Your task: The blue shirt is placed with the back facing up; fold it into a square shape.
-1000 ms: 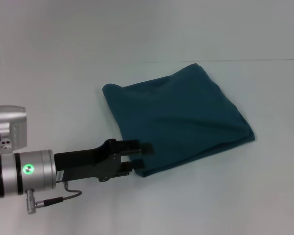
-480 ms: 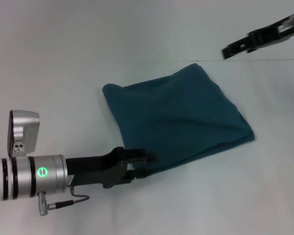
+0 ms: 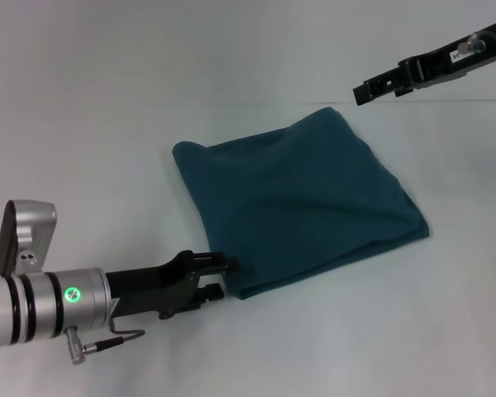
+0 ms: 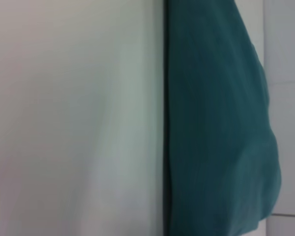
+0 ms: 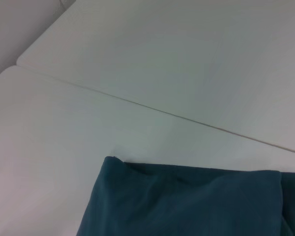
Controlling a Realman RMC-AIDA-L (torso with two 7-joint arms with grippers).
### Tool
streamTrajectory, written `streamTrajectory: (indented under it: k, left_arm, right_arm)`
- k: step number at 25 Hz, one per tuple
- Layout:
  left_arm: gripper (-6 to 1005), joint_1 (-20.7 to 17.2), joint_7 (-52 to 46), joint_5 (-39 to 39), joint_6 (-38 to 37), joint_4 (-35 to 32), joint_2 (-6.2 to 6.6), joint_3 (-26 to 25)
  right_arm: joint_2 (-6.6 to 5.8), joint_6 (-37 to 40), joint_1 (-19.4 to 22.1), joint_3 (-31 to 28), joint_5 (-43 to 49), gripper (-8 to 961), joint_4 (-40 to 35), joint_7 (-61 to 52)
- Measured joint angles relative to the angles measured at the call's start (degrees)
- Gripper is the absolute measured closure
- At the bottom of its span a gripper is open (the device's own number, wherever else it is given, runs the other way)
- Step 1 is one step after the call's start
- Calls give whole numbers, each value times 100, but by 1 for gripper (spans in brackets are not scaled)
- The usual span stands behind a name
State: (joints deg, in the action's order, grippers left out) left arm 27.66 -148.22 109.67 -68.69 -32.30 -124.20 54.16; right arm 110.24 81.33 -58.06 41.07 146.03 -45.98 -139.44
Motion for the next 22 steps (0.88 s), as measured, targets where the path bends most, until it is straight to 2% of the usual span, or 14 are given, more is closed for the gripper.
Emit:
streamTrajectory:
  k: [8, 18, 22]
  left_arm:
    - [414, 315, 31, 2, 165, 389, 0, 134]
    - [483, 231, 153, -106, 166, 338, -8, 70]
    - [633, 241, 150, -106, 166, 348, -1, 89]
  right_arm:
    - [0, -2, -3, 12, -46, 64, 2, 10]
    - [-28, -3, 20, -14, -159, 60, -8, 13]
    - [-40, -2, 25, -14, -212, 59, -8, 14]
